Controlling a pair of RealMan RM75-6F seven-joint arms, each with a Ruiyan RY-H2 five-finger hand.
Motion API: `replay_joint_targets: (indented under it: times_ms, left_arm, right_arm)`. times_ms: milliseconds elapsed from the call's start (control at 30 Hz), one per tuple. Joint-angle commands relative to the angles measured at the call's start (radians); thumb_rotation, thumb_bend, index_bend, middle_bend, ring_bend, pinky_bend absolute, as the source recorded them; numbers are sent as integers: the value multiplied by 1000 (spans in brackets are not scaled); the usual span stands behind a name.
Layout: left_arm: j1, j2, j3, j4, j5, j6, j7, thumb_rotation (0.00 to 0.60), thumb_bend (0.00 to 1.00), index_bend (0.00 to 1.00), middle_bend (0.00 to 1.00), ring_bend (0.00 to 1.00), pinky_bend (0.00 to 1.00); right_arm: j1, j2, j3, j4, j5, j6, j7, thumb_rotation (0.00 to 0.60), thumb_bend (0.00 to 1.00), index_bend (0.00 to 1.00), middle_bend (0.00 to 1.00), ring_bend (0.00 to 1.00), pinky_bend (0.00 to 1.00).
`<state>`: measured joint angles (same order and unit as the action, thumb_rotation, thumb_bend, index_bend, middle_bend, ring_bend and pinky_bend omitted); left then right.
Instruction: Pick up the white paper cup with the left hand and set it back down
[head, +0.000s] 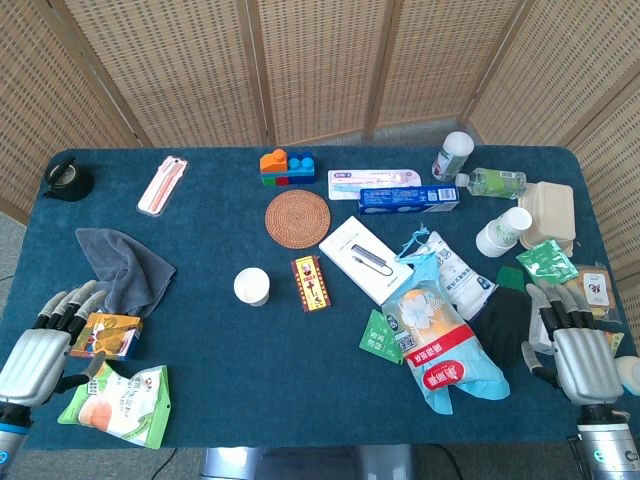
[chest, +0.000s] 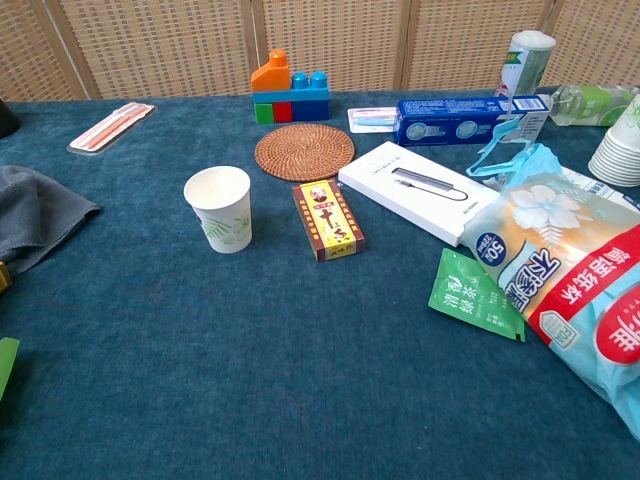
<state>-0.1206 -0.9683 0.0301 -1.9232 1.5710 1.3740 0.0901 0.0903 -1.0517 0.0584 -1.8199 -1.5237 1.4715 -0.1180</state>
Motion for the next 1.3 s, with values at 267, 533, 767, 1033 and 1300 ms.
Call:
replay_joint_targets:
  times_ms: [267, 533, 767, 1033, 1300]
  left_arm:
    - [-118, -25, -56, -85, -115, -156, 233, 600, 443, 0, 0, 0, 0]
    - [-229, -110, -106, -71, -236, -269, 356, 600, 444, 0, 0, 0, 0]
    - [-327, -193, -149, -22, -359, -355, 406, 600, 443, 0, 0, 0, 0]
    - [-438, -291, -182, 48, -484, -429, 439, 600, 444, 0, 0, 0, 0]
    - [-520, -380, -197, 118, -562, -464, 438, 600, 443, 0, 0, 0, 3]
  right_arm:
    - [-7, 5, -2, 12, 6, 4, 16, 600, 449, 0, 0, 0, 0]
    - [-12, 5, -3, 21, 32, -4, 15, 600, 448, 0, 0, 0, 0]
    - [-12, 6, 4, 17, 55, -10, 7, 600, 449, 0, 0, 0, 0]
    - [-10, 9, 10, 13, 71, -16, -1, 600, 448, 0, 0, 0, 0]
    - [-13, 11, 12, 12, 81, -15, -2, 600, 448, 0, 0, 0, 0]
